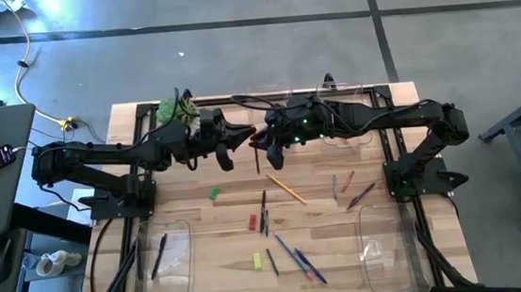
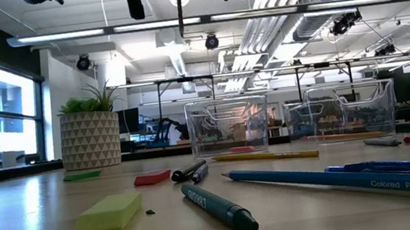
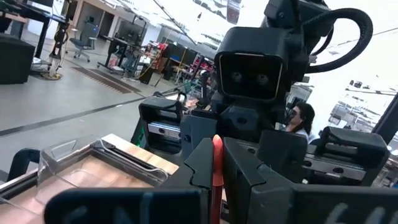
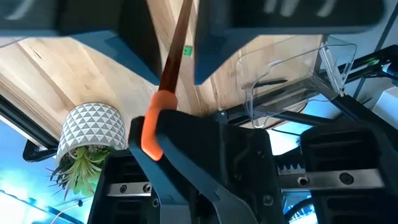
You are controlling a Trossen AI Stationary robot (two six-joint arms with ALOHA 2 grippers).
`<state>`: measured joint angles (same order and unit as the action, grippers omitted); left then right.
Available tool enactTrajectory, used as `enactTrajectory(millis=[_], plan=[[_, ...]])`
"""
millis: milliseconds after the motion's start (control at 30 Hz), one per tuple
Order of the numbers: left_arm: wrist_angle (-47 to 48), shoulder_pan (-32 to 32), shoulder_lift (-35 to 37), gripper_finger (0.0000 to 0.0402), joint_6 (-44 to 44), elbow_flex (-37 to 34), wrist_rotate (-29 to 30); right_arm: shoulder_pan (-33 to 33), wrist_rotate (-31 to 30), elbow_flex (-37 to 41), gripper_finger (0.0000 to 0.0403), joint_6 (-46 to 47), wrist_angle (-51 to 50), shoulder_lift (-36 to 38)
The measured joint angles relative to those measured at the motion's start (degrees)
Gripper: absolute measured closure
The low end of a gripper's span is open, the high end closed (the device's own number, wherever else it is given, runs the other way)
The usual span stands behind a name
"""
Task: Sort crayons/erasers/pens/pencils in bins
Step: Put the brown pencil into the top right transparent bin
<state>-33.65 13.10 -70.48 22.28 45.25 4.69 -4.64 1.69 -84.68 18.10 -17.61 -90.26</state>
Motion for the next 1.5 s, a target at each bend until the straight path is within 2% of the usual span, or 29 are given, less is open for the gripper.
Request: enactTrajectory(millis=[100, 167, 367, 567, 800, 967, 1133, 1500], plan=[[-0.11, -0.01, 0.02, 0.0397, -0.02, 0.00, 0.04, 0.00, -0.04, 0.00, 0.0377, -0.03, -0.42, 0.00], [-0.07, -0.02, 0.02, 0.0397, -0.02, 0.00, 0.09, -0.04, -0.02, 0.00, 0.0393, -0.09, -0.56, 0.00], [0.20, -0.02, 0.02, 0.0383, -0.78, 0.00, 0.30, -0.20, -0.02, 0.00, 0.0385, 1.52, -0.67, -0.02], [2.32, -0.02, 0.04, 0.0349, -6.67, 0.00, 0.35, -0.20, -0.66, 0.00, 0.0397, 2.49, -3.43, -0.07], [6.11, -0.02, 0.07, 0.0300, -13.78, 0.00, 0.91, -0.20, -5.12, 0.00, 0.0396, 5.51, -11.90, -0.07], [10.55, -0.02, 0.07, 0.0273, -16.66, 0.00, 4.52, -0.59, -9.21, 0.00, 0.0396, 7.36, -19.91, -0.07], [15.40, 0.25, 0.07, 0.0266, -18.03, 0.00, 8.30, -2.40, -10.59, 0.00, 0.0396, 6.91, -25.76, -0.07], [26.46, 5.40, 0.07, 0.0275, -16.65, -0.02, 8.61, -10.56, -10.44, 0.00, 0.0396, -1.97, -29.29, -0.04]])
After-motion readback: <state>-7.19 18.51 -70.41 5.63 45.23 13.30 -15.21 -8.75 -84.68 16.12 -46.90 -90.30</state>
